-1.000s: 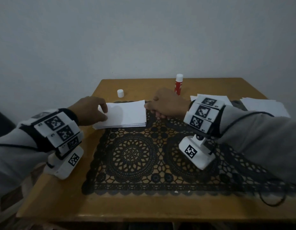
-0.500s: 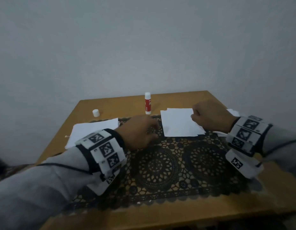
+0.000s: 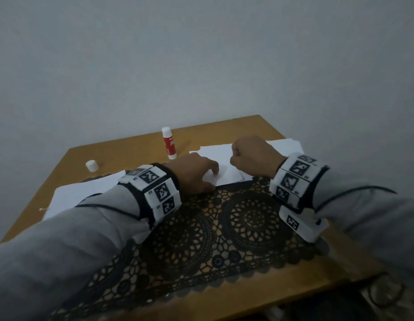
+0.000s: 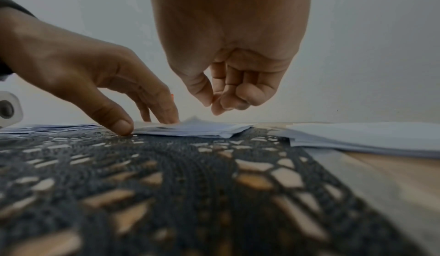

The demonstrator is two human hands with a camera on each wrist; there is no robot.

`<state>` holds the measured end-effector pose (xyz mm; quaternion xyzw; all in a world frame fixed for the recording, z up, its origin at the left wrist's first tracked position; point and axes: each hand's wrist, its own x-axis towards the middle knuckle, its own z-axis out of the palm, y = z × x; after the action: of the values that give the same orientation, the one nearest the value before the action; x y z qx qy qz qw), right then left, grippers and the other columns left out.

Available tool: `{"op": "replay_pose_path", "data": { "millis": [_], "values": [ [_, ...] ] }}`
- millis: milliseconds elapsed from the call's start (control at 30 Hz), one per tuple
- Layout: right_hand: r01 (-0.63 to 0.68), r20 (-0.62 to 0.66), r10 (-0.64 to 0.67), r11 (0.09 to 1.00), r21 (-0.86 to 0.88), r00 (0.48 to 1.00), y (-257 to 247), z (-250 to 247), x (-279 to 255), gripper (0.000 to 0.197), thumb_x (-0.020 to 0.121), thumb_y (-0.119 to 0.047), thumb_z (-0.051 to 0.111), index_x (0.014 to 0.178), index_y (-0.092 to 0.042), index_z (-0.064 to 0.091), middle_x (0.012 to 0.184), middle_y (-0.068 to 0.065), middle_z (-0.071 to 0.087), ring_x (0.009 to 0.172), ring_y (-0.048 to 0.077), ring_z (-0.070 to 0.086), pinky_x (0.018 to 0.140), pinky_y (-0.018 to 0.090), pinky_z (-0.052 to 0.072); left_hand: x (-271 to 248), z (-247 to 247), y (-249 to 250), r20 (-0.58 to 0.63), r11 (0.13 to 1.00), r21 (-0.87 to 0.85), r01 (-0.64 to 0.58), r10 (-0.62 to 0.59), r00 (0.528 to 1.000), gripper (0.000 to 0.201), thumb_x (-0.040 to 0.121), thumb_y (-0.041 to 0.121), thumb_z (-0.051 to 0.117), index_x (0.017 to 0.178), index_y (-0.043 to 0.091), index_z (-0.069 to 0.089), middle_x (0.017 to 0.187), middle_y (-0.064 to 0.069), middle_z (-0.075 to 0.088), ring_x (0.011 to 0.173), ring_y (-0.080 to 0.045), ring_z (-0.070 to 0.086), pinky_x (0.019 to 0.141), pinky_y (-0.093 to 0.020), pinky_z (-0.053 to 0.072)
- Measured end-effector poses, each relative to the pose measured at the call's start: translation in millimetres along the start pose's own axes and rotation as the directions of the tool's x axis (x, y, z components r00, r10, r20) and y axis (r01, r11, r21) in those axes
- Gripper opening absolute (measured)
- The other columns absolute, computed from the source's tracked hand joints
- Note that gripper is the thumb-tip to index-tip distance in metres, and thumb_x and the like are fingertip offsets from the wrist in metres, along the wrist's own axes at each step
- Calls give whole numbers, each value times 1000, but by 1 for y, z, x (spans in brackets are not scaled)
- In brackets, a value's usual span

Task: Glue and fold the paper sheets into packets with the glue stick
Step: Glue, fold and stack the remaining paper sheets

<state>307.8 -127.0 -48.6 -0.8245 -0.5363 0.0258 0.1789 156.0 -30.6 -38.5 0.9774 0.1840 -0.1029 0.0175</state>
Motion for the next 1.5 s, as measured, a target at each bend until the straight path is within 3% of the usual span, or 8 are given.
{"op": "replay_pose_path", "data": {
  "millis": [233, 400, 667, 767, 967, 1133, 1333, 1500],
  "values": [
    [-13, 1, 13, 1000, 18, 1000, 0, 1, 0, 14, 85, -13, 56, 80, 0, 60, 90, 15, 67, 78, 30, 61, 68, 39, 51, -11, 1, 16, -67, 977, 208, -50, 65, 996, 24, 95, 22, 42, 111, 11, 56, 96, -10, 64, 82, -23, 58, 72, -33, 50],
    [-32, 18, 31, 999, 25, 999, 4, 0, 1, 13, 86, -15, 54, 75, -10, 52, 82, 9, 59, 71, 22, 51, 63, 32, 42, -24, 0, 12, -132, 974, 218, -54, 84, 988, 19, 96, 20, 43, 103, 13, 59, 92, -6, 63, 79, -18, 56, 64, -28, 40],
    [-26, 33, 24, 999, 35, 999, 4, -1, 1, 15, 86, -14, 54, 73, -10, 48, 81, 7, 54, 73, 22, 50, 64, 32, 40, -100, 6, -31, -342, 966, -176, -188, 119, 932, 20, 81, 3, 68, 87, 20, 75, 105, 5, 71, 98, -11, 65, 87, -22, 49],
    [-30, 24, 29, 999, 37, 999, 3, -1, -1, 16, 85, -14, 55, 71, -8, 51, 83, 13, 62, 75, 27, 56, 64, 34, 43, -124, 20, -50, -276, 953, -239, -188, 119, 954, 24, 78, 0, 72, 83, 22, 78, 111, 10, 68, 104, -4, 62, 90, -3, 39],
    [-25, 15, 24, 998, 66, 1000, 3, 0, -2, 16, 85, -15, 58, 74, -3, 59, 89, 17, 67, 84, 33, 64, 73, 41, 53, -141, 31, -67, -217, 957, -271, -107, 48, 975, 27, 82, 1, 70, 86, 26, 78, 119, 7, 66, 110, -8, 60, 96, -5, 38],
    [-13, 38, 12, 999, 45, 999, 5, 2, 0, 21, 84, -14, 57, 67, -6, 50, 75, 16, 60, 67, 25, 52, 61, 35, 42, -138, 28, -59, -154, 968, -234, -89, 54, 987, 32, 83, -2, 66, 92, 26, 77, 126, 9, 61, 115, -7, 55, 92, 4, 27],
    [16, 25, -16, 1000, 24, 1000, -3, 2, -4, 21, 87, -17, 59, 67, -11, 57, 77, 7, 64, 72, 22, 58, 67, 35, 47, -149, 21, -54, 3, 977, -208, -40, 42, 999, 35, 86, 6, 55, 106, 27, 73, 140, 12, 48, 128, -6, 43, 108, -18, 31],
    [88, 5, -90, 984, 153, 996, -48, 1, 13, 10, 87, -19, 64, 84, -10, 64, 76, -2, 63, 64, 13, 57, 55, 22, 42, -146, 25, -52, 5, 990, -131, -53, 55, 999, 17, 86, 36, 65, 99, 28, 72, 130, 9, 54, 115, -6, 49, 98, -27, 41]
  ]
}}
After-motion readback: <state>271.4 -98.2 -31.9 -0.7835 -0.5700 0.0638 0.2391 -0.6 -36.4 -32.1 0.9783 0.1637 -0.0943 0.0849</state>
